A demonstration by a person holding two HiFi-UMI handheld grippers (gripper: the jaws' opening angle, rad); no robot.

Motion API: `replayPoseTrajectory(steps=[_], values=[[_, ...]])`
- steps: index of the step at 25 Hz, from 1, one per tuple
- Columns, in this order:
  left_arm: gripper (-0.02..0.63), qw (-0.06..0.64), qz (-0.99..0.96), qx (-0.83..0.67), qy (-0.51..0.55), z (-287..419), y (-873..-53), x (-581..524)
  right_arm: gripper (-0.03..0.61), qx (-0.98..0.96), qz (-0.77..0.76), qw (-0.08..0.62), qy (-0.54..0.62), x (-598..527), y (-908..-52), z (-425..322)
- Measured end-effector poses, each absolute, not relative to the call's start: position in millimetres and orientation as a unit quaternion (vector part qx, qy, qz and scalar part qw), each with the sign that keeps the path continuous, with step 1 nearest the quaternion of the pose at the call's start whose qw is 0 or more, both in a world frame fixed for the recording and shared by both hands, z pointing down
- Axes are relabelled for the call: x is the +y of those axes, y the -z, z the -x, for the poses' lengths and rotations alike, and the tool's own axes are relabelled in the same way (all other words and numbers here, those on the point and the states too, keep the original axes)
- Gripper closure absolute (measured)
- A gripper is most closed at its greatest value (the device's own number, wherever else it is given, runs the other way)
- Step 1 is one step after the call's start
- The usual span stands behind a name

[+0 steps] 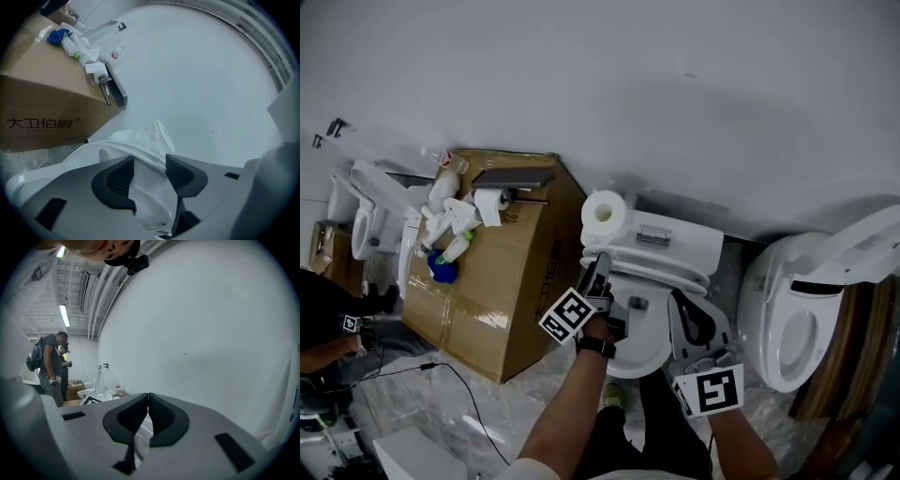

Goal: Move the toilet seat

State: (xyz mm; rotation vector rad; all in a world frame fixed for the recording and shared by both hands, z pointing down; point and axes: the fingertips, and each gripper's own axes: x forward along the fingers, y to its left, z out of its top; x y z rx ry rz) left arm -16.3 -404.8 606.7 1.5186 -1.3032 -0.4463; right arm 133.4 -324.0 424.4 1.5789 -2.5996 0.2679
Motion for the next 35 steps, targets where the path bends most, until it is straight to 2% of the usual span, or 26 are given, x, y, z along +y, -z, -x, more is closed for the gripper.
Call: replayPoseTrajectory(steps=[12,19,22,26,32,35], values=[[0.397,0.501,-0.626,-0.562,0.205,11.3,-610.3,-423.8,0.561,-0.860,-0.499,0.062,-0.091,-348.7,-443.1,-148.1],[0.396,0.493,-0.643,-0.556,0.184,10.2,-608.8,-419.9,0.561,-0.861,-0.496,0.049,-0.101,-347.9,-441.1,-145.4],[0.386,0.494,-0.658,-0.541,0.172,8.0,-606.5,-419.7,0.561,-0.865,-0.489,0.055,-0.094,-342.0,-439.5,-138.9],[0.328,0.490,-0.678,-0.524,0.159,0.0,-600.3,-420.9,0.561,-0.863,-0.493,0.046,-0.098,-332.5,-430.5,-131.9],[0.328,0.487,-0.704,-0.498,0.142,-3.4,-581.7,-405.3,0.561,-0.864,-0.494,0.053,-0.083,-319.0,-419.0,-132.2],[0.328,0.460,-0.740,-0.477,0.112,-7.4,-558.6,-391.3,0.561,-0.863,-0.497,0.049,-0.080,-311.1,-408.8,-131.6]])
